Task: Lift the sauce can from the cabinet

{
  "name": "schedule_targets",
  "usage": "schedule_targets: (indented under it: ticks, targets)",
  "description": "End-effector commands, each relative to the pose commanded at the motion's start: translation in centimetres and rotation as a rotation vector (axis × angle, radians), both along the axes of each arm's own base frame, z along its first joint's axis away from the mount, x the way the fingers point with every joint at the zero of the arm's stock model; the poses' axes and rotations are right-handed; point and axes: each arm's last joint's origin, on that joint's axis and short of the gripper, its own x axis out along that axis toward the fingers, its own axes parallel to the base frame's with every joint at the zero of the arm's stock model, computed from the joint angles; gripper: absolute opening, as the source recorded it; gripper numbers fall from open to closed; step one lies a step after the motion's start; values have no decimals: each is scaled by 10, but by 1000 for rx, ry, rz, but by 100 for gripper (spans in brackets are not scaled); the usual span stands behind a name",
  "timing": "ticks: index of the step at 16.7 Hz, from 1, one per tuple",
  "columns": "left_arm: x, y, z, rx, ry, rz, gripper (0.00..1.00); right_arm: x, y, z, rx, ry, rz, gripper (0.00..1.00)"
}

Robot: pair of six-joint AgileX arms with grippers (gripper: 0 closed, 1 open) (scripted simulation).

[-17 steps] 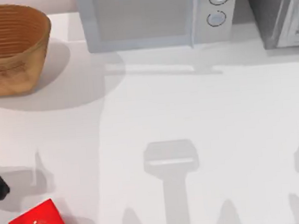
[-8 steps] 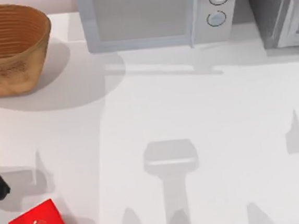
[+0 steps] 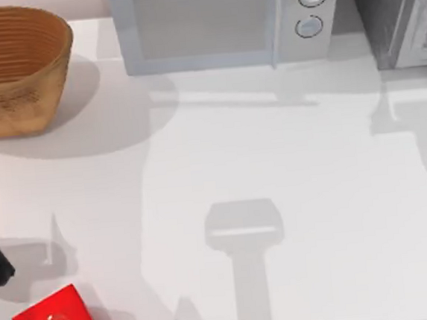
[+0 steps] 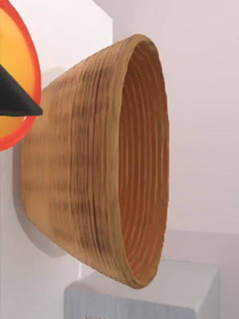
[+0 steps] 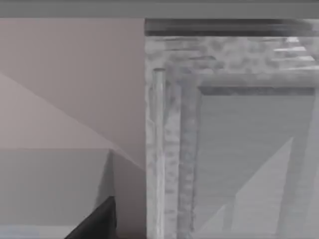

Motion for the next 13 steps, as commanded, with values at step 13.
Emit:
schedule_targets:
  ticks: [13]
  targets:
    - [0,0,0,0,0,0,100,87,30,105,4,-31,4,100]
